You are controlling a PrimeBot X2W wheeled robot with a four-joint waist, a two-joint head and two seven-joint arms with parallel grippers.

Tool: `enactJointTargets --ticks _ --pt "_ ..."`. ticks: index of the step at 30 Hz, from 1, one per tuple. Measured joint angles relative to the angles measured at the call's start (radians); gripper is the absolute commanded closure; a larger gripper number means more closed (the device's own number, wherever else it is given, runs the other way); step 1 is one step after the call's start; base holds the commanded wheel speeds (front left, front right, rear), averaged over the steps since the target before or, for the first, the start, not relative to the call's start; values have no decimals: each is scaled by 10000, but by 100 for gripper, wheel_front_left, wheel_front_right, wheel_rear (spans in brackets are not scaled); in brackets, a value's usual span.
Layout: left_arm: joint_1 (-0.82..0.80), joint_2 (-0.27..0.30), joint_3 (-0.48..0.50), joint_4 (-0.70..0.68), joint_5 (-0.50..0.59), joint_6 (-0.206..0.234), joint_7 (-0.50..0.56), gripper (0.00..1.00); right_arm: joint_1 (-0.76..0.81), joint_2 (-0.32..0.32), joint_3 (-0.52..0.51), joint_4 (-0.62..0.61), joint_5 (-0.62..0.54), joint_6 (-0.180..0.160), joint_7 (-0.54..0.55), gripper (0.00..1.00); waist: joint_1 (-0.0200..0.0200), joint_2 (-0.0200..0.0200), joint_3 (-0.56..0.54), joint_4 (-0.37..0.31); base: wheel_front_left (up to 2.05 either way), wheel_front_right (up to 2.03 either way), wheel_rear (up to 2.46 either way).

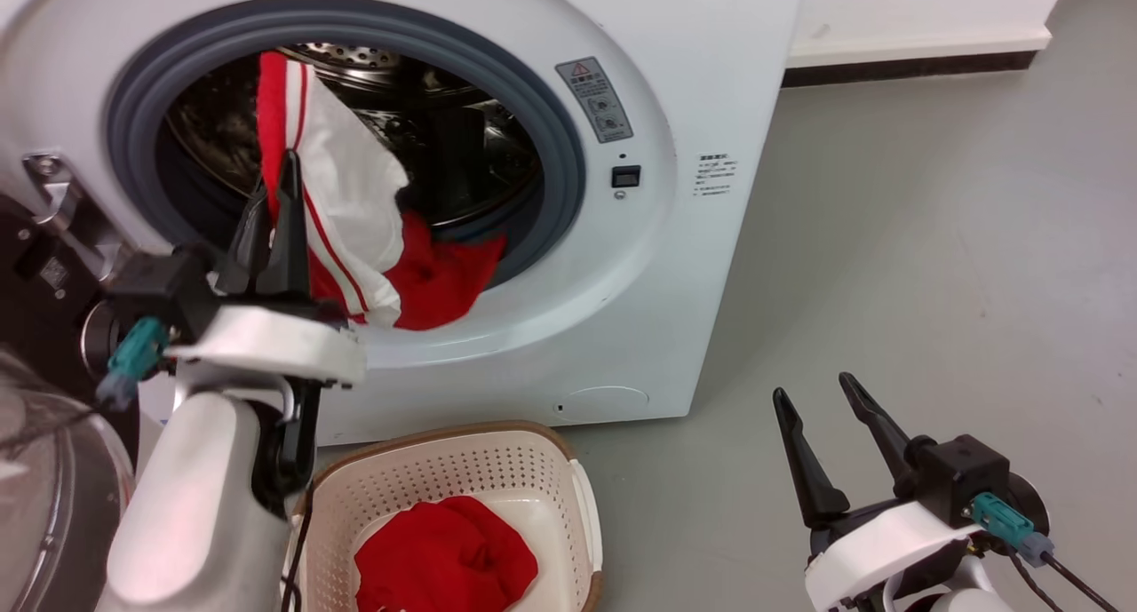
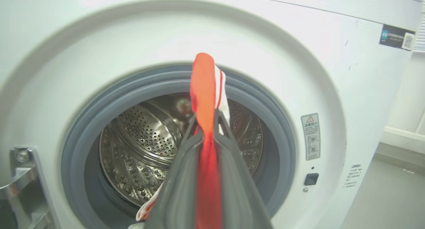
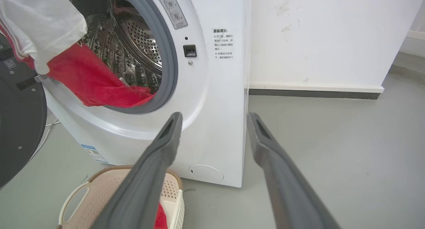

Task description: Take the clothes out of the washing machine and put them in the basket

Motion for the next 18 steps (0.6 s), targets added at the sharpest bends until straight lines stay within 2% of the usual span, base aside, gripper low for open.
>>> enactJointTargets --ticks 7,11,15,18 --pt "1728 192 -117 -3407 288 644 468 100 165 0 -221 -174 -69 -2 127 0 1 0 -35 355 0 0 0" --pt "2608 268 -100 -4916 337 984 780 100 195 0 -192 -249 -123 0 174 0 0 0 11 500 0 0 0" --pt "3445 98 -303 -5664 276 1229 1085 100 195 0 -203 -349 -138 0 249 0 0 0 130 631 0 0 0" --pt "3958 -52 -487 -5394 113 1304 1187 100 186 0 -163 -416 -144 0 263 0 1 0 313 702 0 0 0"
